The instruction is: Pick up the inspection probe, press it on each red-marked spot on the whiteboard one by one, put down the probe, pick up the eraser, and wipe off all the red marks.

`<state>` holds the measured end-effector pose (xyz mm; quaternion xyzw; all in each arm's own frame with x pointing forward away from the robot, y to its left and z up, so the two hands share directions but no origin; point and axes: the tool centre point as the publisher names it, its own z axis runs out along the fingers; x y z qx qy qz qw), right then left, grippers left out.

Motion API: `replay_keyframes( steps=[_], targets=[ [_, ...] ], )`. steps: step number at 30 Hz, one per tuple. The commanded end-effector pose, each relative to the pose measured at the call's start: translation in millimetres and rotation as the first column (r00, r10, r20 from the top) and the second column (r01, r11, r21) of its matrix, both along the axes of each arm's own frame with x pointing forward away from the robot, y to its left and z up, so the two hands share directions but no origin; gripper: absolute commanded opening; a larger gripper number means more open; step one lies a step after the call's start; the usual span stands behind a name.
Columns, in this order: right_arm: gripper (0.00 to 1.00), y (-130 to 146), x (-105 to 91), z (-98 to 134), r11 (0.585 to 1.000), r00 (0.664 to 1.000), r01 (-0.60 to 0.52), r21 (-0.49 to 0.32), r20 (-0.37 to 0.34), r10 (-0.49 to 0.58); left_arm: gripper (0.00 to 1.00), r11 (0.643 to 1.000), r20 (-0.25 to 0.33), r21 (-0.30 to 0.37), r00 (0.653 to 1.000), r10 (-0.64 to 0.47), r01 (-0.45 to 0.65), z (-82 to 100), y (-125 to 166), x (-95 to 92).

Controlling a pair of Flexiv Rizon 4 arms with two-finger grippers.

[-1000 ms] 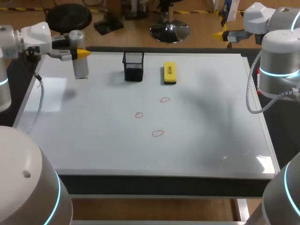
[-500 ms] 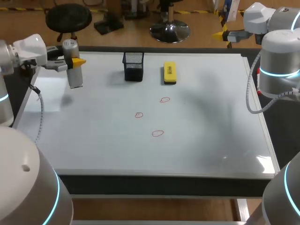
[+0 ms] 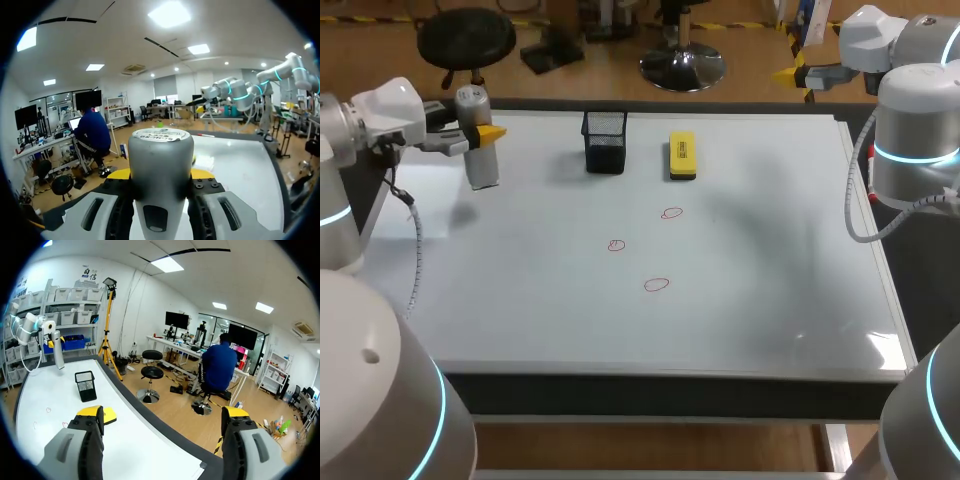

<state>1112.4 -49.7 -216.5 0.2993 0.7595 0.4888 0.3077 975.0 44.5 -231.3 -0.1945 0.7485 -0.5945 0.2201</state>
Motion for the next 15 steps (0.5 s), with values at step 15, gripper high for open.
replay_keyframes(
  steps=[15],
  targets=[
    [1.00,14.6,3.5,-3.0,0.973,0.985,-0.169,-0.154,-0.056,0.163,0.00,1.000,0.003,-0.002,1.000,0.003,-0.003,0.4,0.2,-1.0]
  ],
)
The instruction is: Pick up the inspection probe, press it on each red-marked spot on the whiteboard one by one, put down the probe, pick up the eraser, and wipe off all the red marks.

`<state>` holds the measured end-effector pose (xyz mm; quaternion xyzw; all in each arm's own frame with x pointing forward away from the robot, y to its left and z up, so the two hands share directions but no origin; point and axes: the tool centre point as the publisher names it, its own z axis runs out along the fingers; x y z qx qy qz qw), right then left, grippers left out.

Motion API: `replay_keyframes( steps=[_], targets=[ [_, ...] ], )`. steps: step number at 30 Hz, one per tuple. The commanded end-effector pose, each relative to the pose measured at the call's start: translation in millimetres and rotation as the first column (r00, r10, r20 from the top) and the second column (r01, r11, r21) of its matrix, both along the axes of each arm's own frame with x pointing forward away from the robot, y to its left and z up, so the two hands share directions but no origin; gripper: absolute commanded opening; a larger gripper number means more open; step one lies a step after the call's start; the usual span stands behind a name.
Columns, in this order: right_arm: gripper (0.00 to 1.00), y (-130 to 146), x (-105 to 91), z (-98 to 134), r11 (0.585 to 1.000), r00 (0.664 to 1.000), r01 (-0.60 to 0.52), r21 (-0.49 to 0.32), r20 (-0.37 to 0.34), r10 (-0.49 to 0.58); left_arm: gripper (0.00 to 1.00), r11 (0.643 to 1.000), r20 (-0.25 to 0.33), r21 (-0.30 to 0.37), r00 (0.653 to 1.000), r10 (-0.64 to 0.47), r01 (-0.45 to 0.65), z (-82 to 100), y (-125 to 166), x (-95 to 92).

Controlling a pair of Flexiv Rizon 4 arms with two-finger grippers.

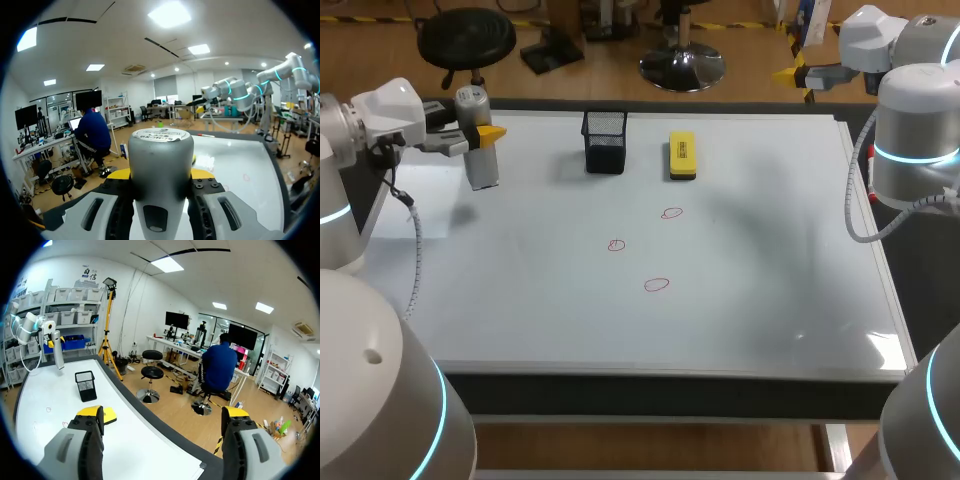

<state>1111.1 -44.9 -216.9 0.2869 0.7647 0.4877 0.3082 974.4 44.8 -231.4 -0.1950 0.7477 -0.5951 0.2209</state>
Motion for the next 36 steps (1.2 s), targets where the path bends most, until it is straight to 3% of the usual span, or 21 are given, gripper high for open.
replay_keyframes(
  steps=[1,4,8,13,15,16,19,23,32,36],
  targets=[
    [1.00,14.7,5.7,-4.3,0.962,0.978,-0.206,-0.179,-0.080,0.194,0.00,1.000,0.002,0.000,1.000,0.001,-0.001,0.5,-0.1,-0.5],
    [1.00,29.7,6.7,-11.3,0.872,0.920,-0.387,-0.299,-0.186,0.344,0.00,1.000,0.002,0.000,1.000,0.001,-0.001,0.5,-0.1,-0.5],
    [1.00,41.8,8.2,-20.7,0.733,0.833,-0.552,-0.399,-0.312,0.457,0.00,1.000,0.002,0.000,1.000,0.001,-0.001,0.5,-0.1,-0.5],
    [1.00,57.9,8.0,-32.8,0.508,0.696,-0.717,-0.478,-0.458,0.552,0.00,1.000,0.002,0.000,1.000,0.001,-0.001,0.5,-0.1,-0.5],
    [1.00,62.5,7.6,-36.3,0.435,0.665,-0.744,-0.508,-0.496,0.559,0.00,1.000,0.002,0.000,1.000,0.001,-0.001,0.5,-0.1,-0.5],
    [1.00,66.4,6.8,-39.4,0.372,0.634,-0.767,-0.522,-0.530,0.563,0.00,1.000,0.002,0.000,1.000,0.001,-0.001,0.5,-0.1,-0.5],
    [1.00,74.5,5.2,-47.7,0.259,0.573,-0.806,-0.533,-0.591,0.568,0.00,1.000,0.002,0.000,1.000,0.001,-0.001,0.5,-0.1,-0.5],
    [1.00,79.3,5.8,-53.0,0.147,0.514,-0.834,-0.533,-0.650,0.560,0.00,1.000,0.002,0.000,1.000,0.001,-0.001,0.5,-0.1,-0.5],
    [1.00,81.8,9.0,-62.3,-0.190,0.376,-0.845,-0.500,-0.807,0.455,0.00,1.000,0.002,0.000,1.000,0.001,-0.001,0.5,-0.1,-0.5],
    [1.00,85.5,3.5,-64.1,-0.285,0.313,-0.842,-0.458,-0.845,0.433,0.00,1.000,0.002,0.000,1.000,0.001,-0.001,0.5,-0.1,-0.5]
  ],
)
